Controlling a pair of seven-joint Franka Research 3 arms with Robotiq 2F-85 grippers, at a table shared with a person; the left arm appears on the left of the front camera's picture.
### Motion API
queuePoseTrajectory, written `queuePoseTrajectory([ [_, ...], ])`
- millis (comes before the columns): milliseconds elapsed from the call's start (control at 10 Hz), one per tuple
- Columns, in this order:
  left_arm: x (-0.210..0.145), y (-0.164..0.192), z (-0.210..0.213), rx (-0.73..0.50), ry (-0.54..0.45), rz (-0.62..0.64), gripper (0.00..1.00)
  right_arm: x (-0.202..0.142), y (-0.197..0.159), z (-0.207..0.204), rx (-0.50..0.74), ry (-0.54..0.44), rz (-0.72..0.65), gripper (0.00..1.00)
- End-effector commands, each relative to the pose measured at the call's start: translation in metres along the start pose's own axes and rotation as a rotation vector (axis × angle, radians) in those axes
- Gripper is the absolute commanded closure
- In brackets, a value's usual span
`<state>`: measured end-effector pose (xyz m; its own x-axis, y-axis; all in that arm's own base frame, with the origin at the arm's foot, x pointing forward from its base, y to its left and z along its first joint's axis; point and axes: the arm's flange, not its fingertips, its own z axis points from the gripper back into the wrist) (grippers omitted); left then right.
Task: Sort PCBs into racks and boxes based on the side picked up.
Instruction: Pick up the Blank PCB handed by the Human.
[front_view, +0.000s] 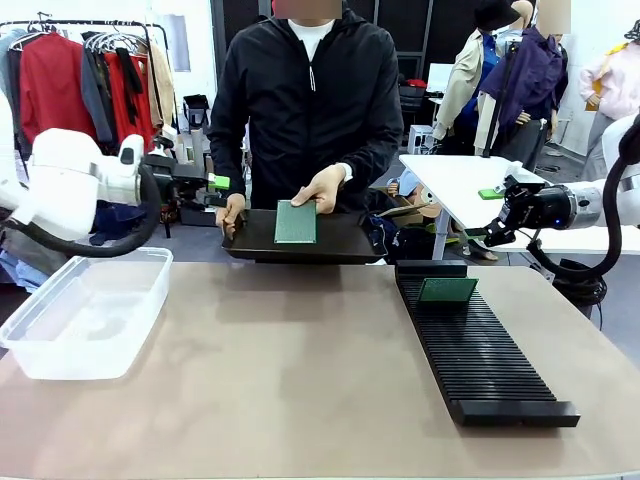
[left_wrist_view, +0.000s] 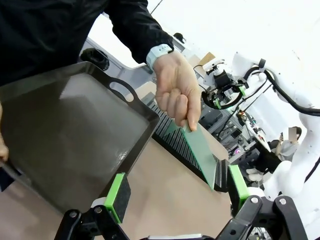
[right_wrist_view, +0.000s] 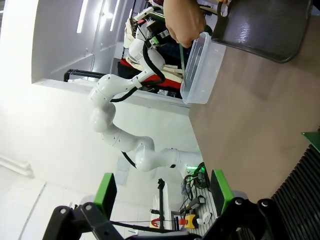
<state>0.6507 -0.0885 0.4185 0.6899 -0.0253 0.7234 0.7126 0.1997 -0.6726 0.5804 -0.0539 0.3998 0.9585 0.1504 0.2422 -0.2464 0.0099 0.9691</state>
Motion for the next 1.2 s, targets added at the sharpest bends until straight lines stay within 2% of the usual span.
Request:
queuePoseTrajectory([
  [0,-0.005,0.004,-0.021,-0.057,-0.020,0.014,0.00,0.001,0.002,-0.001,0.013,-0.007,0.020,0.00],
  [400,-0.013,0.003,-0.063,-0.116,-0.029,0.005,0.00,0.001,0.002,-0.001,0.013,-0.007,0.020,0.00],
  [700,-0.019,0.007,-0.080,-0.167,-0.035,0.052,0.00,0.001,0.002,-0.001,0.013,-0.007,0.020,0.00],
  [1100,-0.033,0.009,-0.101,-0.180,-0.021,0.044,0.00,0.001,0.002,-0.001,0.013,-0.007,0.020,0.00],
])
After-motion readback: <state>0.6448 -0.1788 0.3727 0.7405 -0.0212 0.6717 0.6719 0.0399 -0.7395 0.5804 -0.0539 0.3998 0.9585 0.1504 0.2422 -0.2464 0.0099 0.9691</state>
